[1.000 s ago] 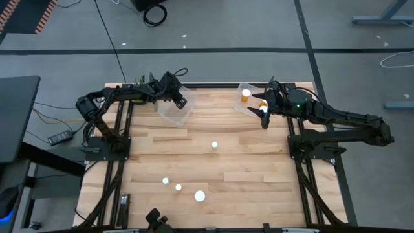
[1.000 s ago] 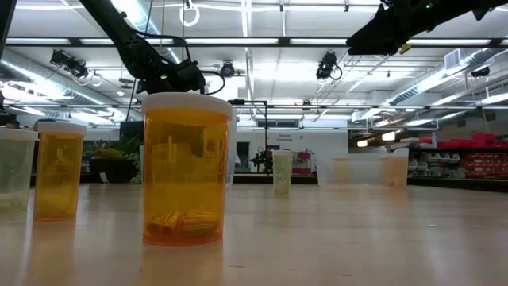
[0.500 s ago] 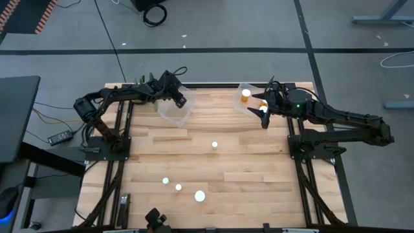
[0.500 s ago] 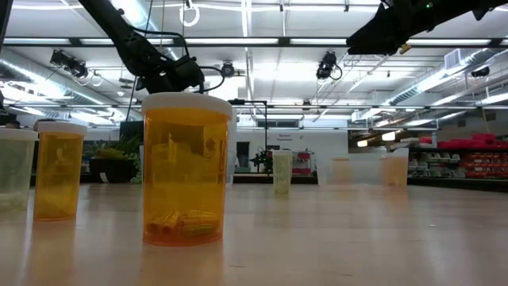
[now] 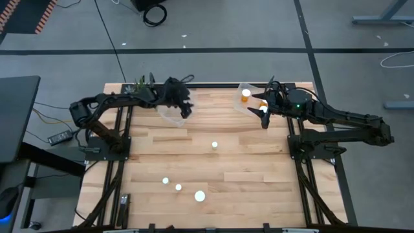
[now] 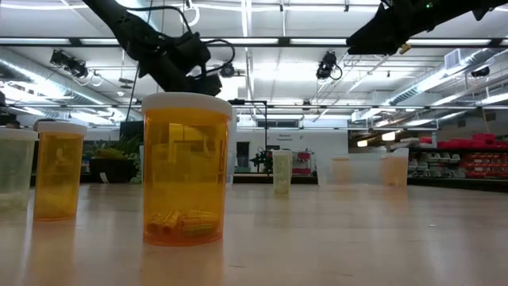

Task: Pick and place medicine bottles into bin by pill shape (circle, oval)
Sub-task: Put the small yellow tablet bottle into the left transparent bin

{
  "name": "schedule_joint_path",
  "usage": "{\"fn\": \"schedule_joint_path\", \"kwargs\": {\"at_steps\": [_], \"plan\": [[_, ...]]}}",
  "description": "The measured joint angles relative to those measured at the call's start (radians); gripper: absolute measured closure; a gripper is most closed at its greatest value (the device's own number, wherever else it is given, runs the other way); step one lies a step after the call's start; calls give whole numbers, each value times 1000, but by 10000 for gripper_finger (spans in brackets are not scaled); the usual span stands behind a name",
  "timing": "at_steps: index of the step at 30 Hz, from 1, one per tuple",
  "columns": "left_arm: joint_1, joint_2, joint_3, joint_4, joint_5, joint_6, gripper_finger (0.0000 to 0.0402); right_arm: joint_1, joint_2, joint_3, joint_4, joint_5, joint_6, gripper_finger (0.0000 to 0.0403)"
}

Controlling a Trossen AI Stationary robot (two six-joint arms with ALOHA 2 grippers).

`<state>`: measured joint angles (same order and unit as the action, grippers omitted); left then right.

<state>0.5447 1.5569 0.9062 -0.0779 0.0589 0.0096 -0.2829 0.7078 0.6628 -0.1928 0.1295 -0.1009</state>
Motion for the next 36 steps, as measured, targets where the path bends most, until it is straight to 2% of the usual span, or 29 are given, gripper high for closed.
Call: {"fn": "schedule_joint_path", "kwargs": {"at_steps": [12,17,29,36], "plan": [[-343,44,0,-18,10,-51,194,0,0,0,1,0,0,116],[-444,88,0,7,9,-87,195,0,0,0,1,0,0,116],[-518,197,0,245,-44,-134,189,0,0,0,7,-5,-1,116],[-549,211,0,308,-118,-95,188,0,0,0,8,-5,-1,116]]}}
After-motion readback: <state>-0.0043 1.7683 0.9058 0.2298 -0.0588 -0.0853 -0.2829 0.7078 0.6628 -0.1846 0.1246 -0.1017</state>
